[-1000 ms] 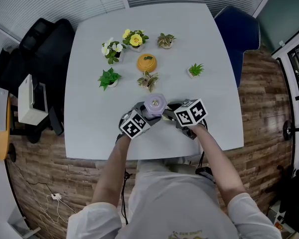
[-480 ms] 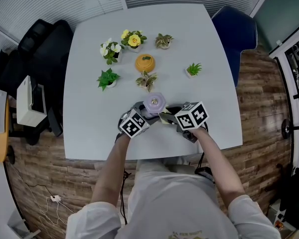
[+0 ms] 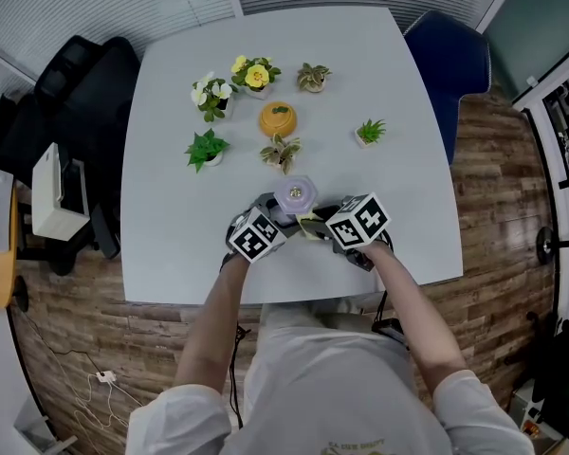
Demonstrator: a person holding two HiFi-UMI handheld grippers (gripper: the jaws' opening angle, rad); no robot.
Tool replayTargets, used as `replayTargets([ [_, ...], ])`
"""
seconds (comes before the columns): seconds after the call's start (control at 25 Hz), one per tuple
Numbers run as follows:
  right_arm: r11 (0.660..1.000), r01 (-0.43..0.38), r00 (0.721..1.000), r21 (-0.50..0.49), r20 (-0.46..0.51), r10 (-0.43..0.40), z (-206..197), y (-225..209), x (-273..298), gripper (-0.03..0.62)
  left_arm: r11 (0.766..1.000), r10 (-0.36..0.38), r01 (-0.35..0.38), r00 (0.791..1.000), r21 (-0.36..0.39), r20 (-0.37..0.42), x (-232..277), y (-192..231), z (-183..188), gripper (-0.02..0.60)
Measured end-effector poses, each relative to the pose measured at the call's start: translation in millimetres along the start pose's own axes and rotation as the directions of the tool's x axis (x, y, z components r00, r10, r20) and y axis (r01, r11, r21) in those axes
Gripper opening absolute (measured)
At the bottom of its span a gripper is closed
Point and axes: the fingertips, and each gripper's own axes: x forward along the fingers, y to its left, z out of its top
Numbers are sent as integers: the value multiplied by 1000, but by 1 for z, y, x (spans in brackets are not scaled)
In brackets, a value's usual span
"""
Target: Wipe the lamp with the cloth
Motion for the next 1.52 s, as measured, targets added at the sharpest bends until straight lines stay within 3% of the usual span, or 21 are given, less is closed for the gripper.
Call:
replayTargets([
  [0.28, 999, -7, 998, -52, -68, 3, -6, 0, 13, 98, 1000, -3, 3, 1000, 0, -2, -2, -1, 1, 302],
  [0.64, 998, -18, 996, -60, -85, 13, -10, -4, 15, 98, 1000, -2, 2, 1000, 3, 5, 0, 1, 0, 302],
  [1.08, 989, 29, 989, -144, -142, -50, -19, -11, 9, 98, 1000, -6, 6, 1000, 1, 4, 0, 1, 1, 302],
  [1.52, 986, 92, 981, -138, -155, -113, -23, -28, 5, 97, 1000, -5, 5, 1000, 6, 6, -1, 1, 1, 302],
])
